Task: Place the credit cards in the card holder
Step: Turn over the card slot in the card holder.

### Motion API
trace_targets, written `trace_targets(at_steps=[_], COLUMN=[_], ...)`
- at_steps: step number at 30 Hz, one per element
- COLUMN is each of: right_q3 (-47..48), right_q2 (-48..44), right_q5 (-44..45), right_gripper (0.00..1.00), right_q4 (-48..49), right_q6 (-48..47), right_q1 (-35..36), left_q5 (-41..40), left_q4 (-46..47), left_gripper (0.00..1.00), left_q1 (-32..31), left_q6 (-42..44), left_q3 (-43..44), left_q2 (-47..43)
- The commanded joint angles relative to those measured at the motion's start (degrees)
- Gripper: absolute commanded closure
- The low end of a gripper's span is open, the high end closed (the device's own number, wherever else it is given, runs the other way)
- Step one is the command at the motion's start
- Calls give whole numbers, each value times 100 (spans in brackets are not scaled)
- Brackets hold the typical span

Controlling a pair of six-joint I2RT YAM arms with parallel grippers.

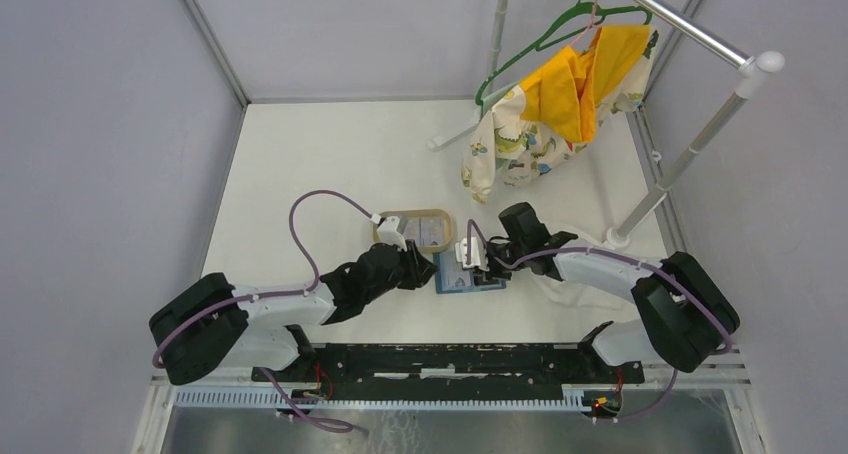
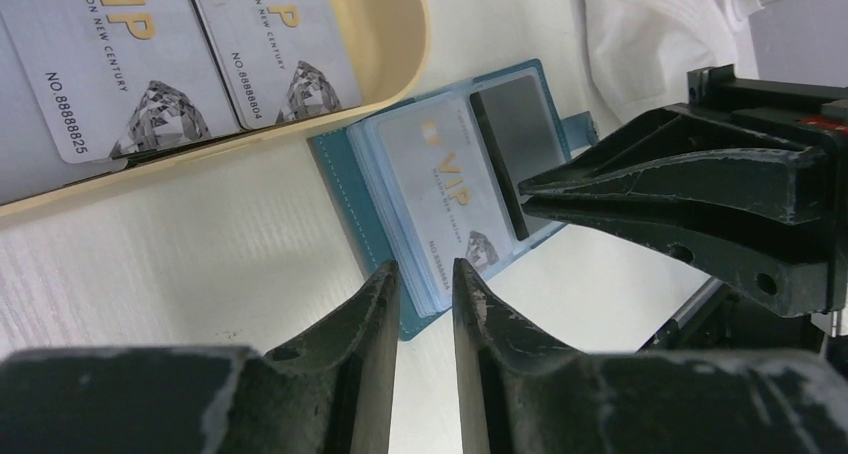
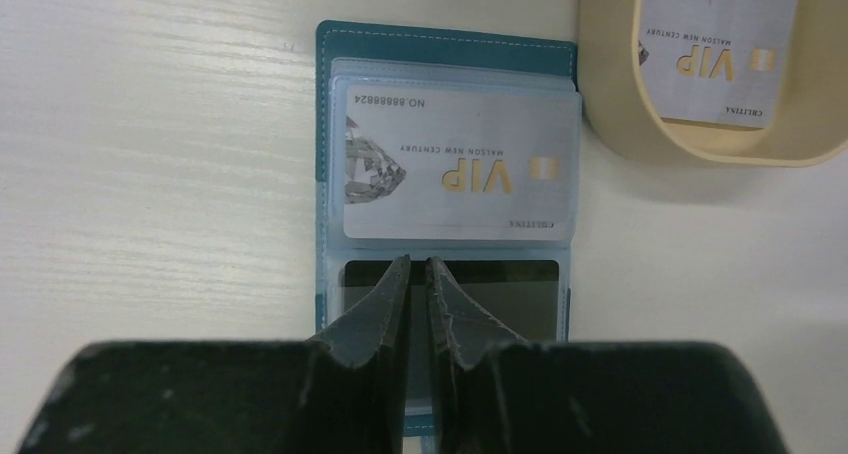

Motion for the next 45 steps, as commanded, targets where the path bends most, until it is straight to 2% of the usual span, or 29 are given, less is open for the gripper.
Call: trace_targets(at_steps=[1, 22, 24, 30, 45], right_q3=[315, 412, 412, 445, 482], right_q2=[80, 479, 511, 635, 733], right_q5=[293, 836, 859, 874, 823], right_gripper=[85, 87, 87, 87, 87], right_q4=[251, 107, 100, 33, -50], right_q6=[204, 190, 186, 186, 212], right_q1=[131, 470, 471, 470, 469], left_q5=[-233, 65, 70, 117, 768], left_q4=[-64, 1, -2, -18, 917], left_gripper=[68, 68, 67, 56, 53], left_q1=[26, 20, 12, 12, 13], left_q6=[-19, -1, -9, -65, -470], left_q3=[270, 436, 436, 445, 442], left_q2=[136, 518, 509, 527, 1082])
